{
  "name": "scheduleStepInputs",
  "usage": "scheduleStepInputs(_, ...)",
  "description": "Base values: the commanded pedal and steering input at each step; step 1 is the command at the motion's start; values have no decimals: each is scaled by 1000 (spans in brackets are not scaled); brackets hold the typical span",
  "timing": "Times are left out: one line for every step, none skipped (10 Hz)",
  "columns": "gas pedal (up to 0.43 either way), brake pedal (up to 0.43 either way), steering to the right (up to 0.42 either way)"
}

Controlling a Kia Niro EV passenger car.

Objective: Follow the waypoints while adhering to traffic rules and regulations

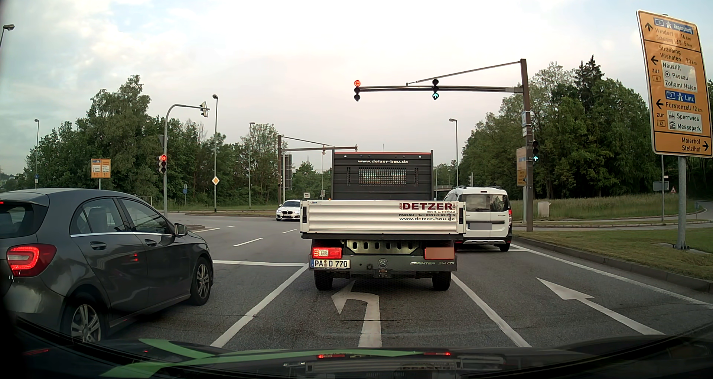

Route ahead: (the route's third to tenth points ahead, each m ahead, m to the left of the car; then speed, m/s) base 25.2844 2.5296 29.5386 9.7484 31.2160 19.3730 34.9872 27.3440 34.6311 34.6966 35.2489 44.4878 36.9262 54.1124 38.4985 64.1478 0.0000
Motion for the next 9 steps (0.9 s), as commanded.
scheduleStepInputs(0,311,-5)
scheduleStepInputs(0,311,-5)
scheduleStepInputs(0,311,-5)
scheduleStepInputs(0,311,-5)
scheduleStepInputs(0,311,-5)
scheduleStepInputs(0,311,-5)
scheduleStepInputs(0,311,-5)
scheduleStepInputs(0,311,-5)
scheduleStepInputs(0,311,-5)
